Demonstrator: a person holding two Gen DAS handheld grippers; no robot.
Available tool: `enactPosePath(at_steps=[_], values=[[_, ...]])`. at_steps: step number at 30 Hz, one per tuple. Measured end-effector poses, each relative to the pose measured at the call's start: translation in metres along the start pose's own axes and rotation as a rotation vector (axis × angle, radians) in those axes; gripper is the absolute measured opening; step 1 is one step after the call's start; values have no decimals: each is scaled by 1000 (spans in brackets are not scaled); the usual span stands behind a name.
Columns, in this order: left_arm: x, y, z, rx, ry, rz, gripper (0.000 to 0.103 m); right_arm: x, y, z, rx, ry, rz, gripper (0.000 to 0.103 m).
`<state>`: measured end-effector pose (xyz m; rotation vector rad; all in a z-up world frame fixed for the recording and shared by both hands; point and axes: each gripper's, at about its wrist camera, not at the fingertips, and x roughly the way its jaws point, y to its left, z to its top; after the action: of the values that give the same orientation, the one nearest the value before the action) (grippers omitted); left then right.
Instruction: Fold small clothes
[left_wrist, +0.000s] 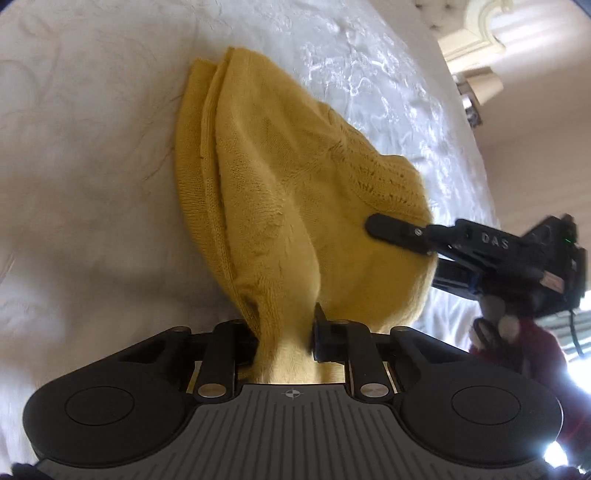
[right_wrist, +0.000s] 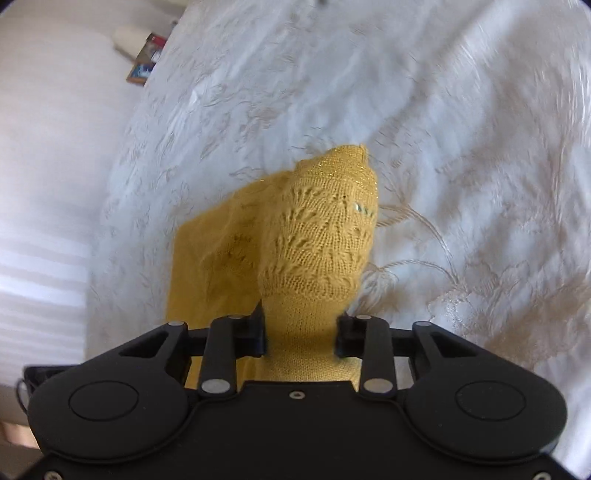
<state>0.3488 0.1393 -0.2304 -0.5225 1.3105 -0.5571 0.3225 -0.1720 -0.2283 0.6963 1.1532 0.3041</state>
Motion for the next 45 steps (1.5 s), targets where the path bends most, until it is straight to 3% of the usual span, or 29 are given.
enactPosePath(at_steps=[4,7,16,19,22,26,34,36,38,40,42,45], values=[[-18,-21,-17,-47,-29,-56,18,-38,20,-12,-54,-26,3,38],[-27,-47,-40,-16,-32,-80,18,-69,22,-28,-112,-29,5,38],[1,-108,-142,20,49,-66,19,-144,-42,-93,-82,10,22,37],[20,-109,-177,9,70,37,19,-152,-75,-112,-76,33,-106,47],[36,-96,-207,-21,78,239,24,-163,-102,-125,-101,5,-239,56],[34,-88,-226,-84,-11,278,26,-186,-118,-134,-131,-43,-246,73],[30,-121,-230,54,0,428,30,-194,-103,-137,-286,-66,-226,78],[19,-144,-227,125,-56,423,31,-191,-95,-136,-327,-70,-219,87],[5,-167,-224,221,-134,408,45,-188,-89,-136,-358,-78,-213,89],[2,-183,-210,283,-190,399,71,-181,-83,-134,-383,-75,-219,90],[7,-192,-196,304,-230,385,73,-173,-80,-131,-394,-71,-229,98],[33,-194,-164,284,-194,402,82,-163,-80,-124,-380,-65,-251,100]])
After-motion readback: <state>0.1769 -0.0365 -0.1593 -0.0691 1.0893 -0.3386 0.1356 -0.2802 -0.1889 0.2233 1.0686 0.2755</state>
